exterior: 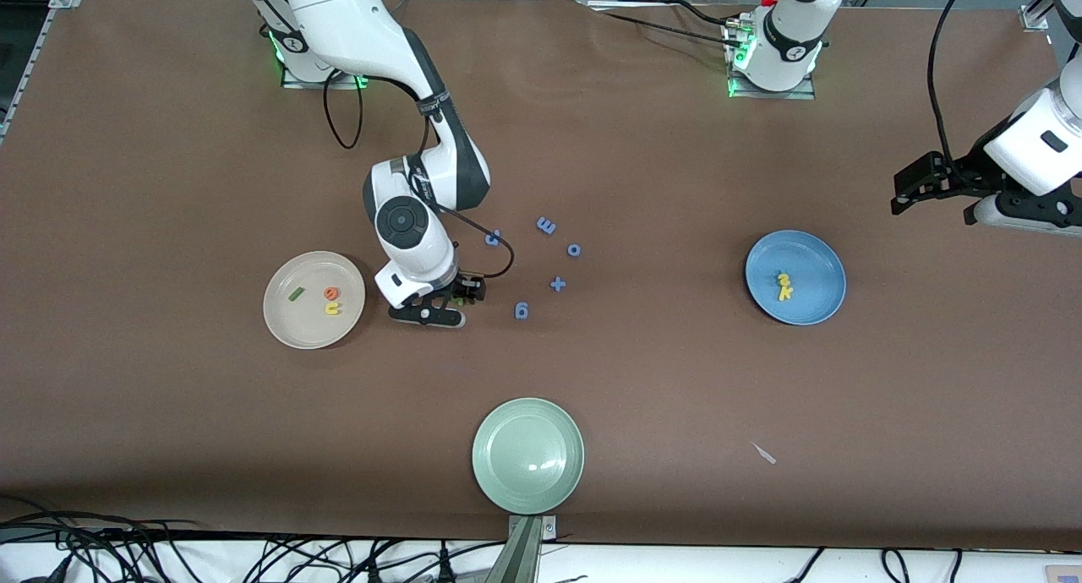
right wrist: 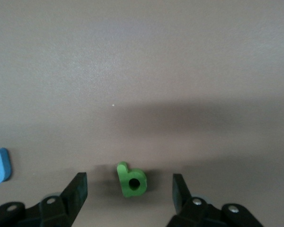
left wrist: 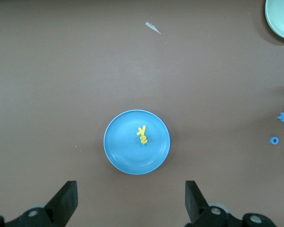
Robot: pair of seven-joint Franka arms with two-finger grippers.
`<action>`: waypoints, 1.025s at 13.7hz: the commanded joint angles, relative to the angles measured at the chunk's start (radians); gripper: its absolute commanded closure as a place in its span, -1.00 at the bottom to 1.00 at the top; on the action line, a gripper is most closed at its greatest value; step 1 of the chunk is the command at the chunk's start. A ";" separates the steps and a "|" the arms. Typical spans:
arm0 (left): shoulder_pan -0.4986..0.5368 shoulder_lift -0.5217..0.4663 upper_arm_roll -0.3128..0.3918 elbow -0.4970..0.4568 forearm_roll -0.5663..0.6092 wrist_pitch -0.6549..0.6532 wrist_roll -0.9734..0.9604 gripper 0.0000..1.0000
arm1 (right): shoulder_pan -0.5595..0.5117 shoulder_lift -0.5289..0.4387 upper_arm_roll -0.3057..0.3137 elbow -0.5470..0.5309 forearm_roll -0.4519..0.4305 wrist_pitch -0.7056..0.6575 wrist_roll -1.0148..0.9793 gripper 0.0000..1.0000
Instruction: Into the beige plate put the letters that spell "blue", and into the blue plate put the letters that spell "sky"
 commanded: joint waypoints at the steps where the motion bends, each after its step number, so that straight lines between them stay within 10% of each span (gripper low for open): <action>1: 0.059 -0.006 -0.056 -0.001 0.007 0.007 0.022 -1.00 | 0.010 0.020 0.000 0.016 0.022 0.012 0.008 -0.55; 11: 0.099 -0.006 -0.103 0.001 0.005 -0.007 0.003 -1.00 | 0.010 0.019 0.006 -0.005 0.022 0.020 0.002 0.74; 14: 0.107 -0.006 -0.094 0.001 0.005 -0.015 0.006 -1.00 | 0.003 -0.012 -0.012 0.007 0.012 -0.045 -0.050 0.80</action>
